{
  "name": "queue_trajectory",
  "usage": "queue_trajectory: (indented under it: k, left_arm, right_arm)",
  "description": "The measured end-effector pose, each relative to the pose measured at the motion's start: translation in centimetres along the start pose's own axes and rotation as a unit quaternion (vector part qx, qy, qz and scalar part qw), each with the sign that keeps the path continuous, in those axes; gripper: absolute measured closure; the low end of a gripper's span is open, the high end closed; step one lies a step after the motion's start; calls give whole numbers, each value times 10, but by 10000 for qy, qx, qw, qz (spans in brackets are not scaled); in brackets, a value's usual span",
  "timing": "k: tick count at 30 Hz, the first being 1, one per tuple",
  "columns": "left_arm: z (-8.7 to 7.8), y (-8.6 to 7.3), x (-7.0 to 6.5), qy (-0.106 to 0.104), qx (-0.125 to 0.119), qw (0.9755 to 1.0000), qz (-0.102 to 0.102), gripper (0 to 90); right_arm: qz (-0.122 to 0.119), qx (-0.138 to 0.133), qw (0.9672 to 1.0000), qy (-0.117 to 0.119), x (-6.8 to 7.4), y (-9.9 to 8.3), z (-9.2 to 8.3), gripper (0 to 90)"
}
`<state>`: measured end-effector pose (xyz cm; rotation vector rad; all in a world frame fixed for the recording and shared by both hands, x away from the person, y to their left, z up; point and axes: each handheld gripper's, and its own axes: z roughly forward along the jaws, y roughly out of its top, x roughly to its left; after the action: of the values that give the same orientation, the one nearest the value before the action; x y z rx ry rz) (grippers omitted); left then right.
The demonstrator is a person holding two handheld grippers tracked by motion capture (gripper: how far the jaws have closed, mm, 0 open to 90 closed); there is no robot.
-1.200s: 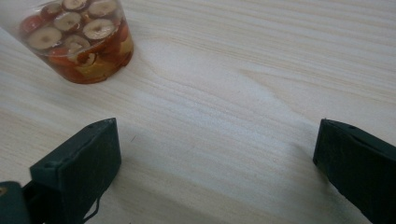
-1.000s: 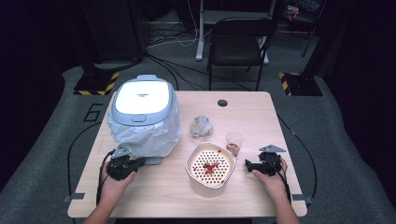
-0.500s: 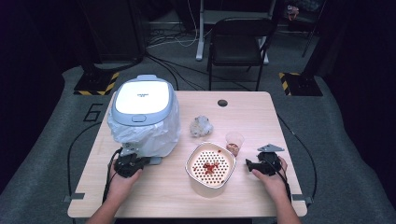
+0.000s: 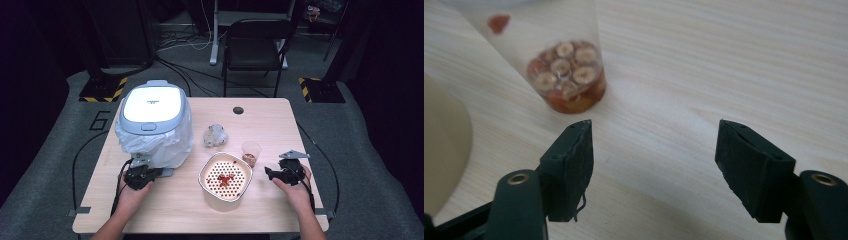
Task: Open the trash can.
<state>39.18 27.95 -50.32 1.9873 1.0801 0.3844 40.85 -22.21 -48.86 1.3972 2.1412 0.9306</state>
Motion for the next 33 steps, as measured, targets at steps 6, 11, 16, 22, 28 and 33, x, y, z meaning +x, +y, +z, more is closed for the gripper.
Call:
queue_trajectory:
  k: [6,11,16,22,28,33]
  left_arm:
    - [0,-2,0,-50,-110,9999,-123,890]
    - [0,-2,0,-22,-106,9999,-93,890]
    - [0,-2,-1,1,-114,9998,-135,890]
    - [0,-2,-3,51,-90,9999,-85,888]
    - [0,-1,-4,102,-68,9999,-34,886]
    - [0,-1,-4,105,-52,9999,-59,887]
  right_arm:
    - [32,-288,9995,158,-4,30,-22,351]
    - [-143,-313,9990,274,0,52,-28,374]
    - [-209,-386,9977,510,7,72,-28,404]
    - [-448,-380,9962,637,15,90,-23,452]
    - [-705,-315,9943,734,25,110,-10,455]
    - [-812,-306,9928,821,31,120,5,478]
